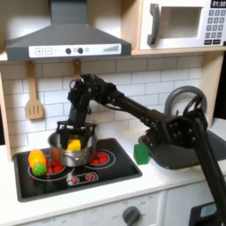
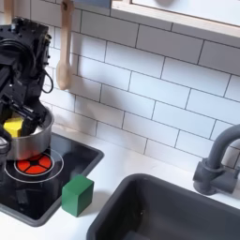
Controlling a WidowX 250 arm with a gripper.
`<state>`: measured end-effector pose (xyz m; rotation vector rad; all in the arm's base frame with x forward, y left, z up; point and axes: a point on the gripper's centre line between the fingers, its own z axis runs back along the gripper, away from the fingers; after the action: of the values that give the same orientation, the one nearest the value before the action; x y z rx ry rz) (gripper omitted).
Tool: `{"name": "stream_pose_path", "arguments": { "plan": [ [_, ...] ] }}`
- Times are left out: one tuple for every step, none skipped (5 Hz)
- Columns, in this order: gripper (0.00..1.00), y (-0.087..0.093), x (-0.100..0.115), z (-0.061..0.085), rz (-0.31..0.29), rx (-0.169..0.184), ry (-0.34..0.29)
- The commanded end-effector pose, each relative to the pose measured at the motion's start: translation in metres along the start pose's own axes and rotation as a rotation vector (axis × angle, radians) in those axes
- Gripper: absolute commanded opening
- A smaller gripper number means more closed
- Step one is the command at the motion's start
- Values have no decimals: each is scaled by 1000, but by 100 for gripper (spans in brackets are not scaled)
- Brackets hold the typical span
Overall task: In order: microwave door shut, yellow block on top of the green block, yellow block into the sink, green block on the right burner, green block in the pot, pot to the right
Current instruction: 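Put the yellow block on top of the green block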
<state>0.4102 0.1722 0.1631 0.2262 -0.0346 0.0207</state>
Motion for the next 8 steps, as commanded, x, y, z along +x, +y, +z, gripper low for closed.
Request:
{"name": "stream_pose_path", "arguments": {
  "plan": [
    [0, -9, -7, 8, -8, -15, -9],
    [0, -9, -9, 20, 10, -19, -30],
    [0, -10, -12, 17, 20, -42, -21],
    [0, -9, -15, 31, 24, -28, -56],
    [0, -9, -18, 38, 23, -38, -68],
    [0, -9, -20, 52, 21, -30, -98],
    [0, -10, -25, 65, 15, -32, -124],
    [0, -18, -27, 75, -5, -51, -142]
  ]
}}
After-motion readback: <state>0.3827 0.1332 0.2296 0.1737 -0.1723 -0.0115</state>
